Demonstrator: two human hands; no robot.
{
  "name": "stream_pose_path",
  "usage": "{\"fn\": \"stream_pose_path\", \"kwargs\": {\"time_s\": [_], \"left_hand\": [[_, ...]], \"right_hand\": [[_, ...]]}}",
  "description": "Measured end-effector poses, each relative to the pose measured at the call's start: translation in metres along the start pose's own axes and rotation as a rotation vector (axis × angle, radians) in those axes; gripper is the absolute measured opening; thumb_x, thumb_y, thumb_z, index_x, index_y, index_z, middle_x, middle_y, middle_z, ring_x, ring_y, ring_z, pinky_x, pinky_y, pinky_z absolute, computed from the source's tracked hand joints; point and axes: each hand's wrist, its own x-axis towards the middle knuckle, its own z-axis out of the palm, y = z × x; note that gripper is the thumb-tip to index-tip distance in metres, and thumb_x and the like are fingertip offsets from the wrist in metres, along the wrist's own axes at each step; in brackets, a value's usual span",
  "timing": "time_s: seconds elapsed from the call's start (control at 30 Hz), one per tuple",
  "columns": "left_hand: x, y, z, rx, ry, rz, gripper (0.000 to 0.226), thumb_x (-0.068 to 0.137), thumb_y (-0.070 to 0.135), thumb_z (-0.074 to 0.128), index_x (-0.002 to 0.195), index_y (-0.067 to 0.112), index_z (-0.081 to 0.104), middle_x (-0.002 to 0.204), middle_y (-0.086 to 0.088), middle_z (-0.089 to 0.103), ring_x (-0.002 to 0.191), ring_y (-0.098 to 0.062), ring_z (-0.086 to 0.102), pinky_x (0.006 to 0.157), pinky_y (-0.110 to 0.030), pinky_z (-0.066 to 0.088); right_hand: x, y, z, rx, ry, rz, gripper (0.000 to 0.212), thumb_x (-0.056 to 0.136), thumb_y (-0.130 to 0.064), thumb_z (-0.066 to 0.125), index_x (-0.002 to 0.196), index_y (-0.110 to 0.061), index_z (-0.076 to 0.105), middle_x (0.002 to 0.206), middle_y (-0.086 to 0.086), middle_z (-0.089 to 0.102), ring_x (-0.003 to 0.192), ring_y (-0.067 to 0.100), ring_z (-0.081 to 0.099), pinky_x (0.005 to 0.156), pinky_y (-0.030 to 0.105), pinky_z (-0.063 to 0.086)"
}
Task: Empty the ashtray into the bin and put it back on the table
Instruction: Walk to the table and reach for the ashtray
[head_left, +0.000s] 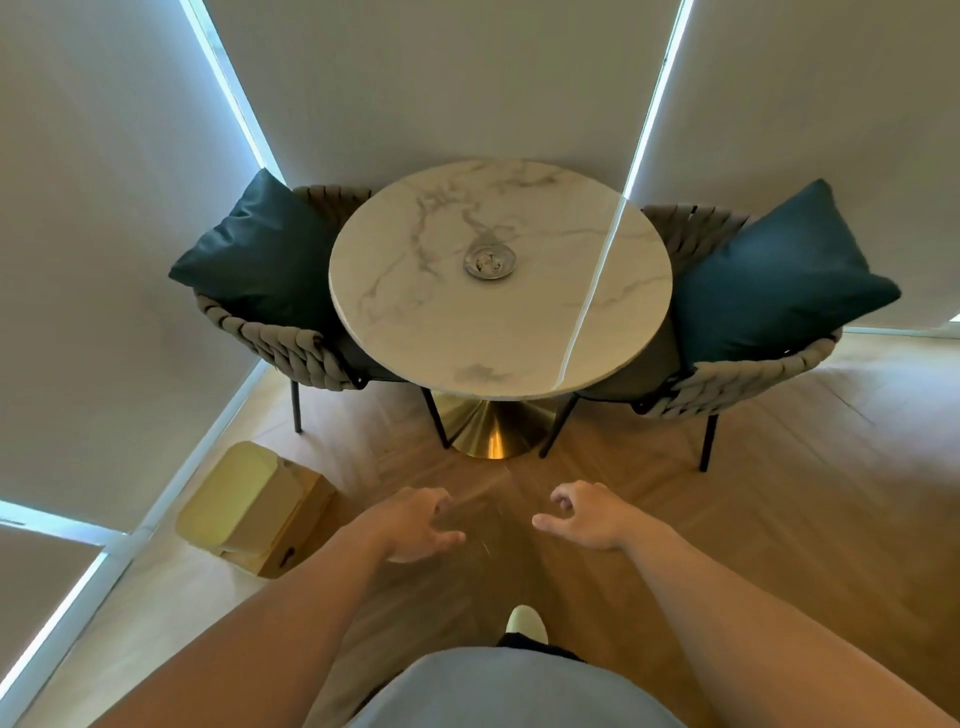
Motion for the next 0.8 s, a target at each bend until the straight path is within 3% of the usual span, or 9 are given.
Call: {"fn": "stream_pose_path", "kwargs": {"time_s": [0.4, 0.6, 0.8], "left_hand": [[0.09, 0.007, -0.08, -0.07, 0.013, -0.006, 0.07, 0.083, 0.061, 0.062, 0.141, 0.026, 0.041, 0.141, -0.001, 0.051, 0.12, -0.02, 0.054, 0.102, -0.041, 0.046], [0.16, -0.009, -0.136, -0.035, -0.012, 0.037, 0.068, 0.083, 0.061, 0.062, 0.139, 0.025, 0.044, 0.138, -0.001, 0.054, 0.119, -0.019, 0.054, 0.101, -0.036, 0.045], [0.226, -0.029, -0.2, -0.034, -0.046, 0.052, 0.066, 0.083, 0.059, 0.064, 0.138, 0.027, 0.045, 0.137, -0.001, 0.055, 0.118, -0.02, 0.056, 0.102, -0.039, 0.045]], "right_hand": [[0.085, -0.011, -0.087, -0.064, -0.06, -0.019, 0.081, 0.084, -0.067, 0.058, 0.144, -0.014, 0.045, 0.14, 0.007, 0.054, 0.125, 0.023, 0.053, 0.101, 0.037, 0.047], [0.149, -0.037, -0.132, -0.066, -0.025, 0.001, 0.074, 0.088, -0.061, 0.058, 0.141, -0.011, 0.048, 0.138, 0.008, 0.056, 0.123, 0.023, 0.054, 0.102, 0.036, 0.045], [0.211, -0.065, -0.172, -0.067, -0.017, 0.051, 0.075, 0.089, -0.065, 0.053, 0.142, -0.013, 0.045, 0.14, 0.008, 0.053, 0.122, 0.023, 0.053, 0.101, 0.034, 0.044]]}}
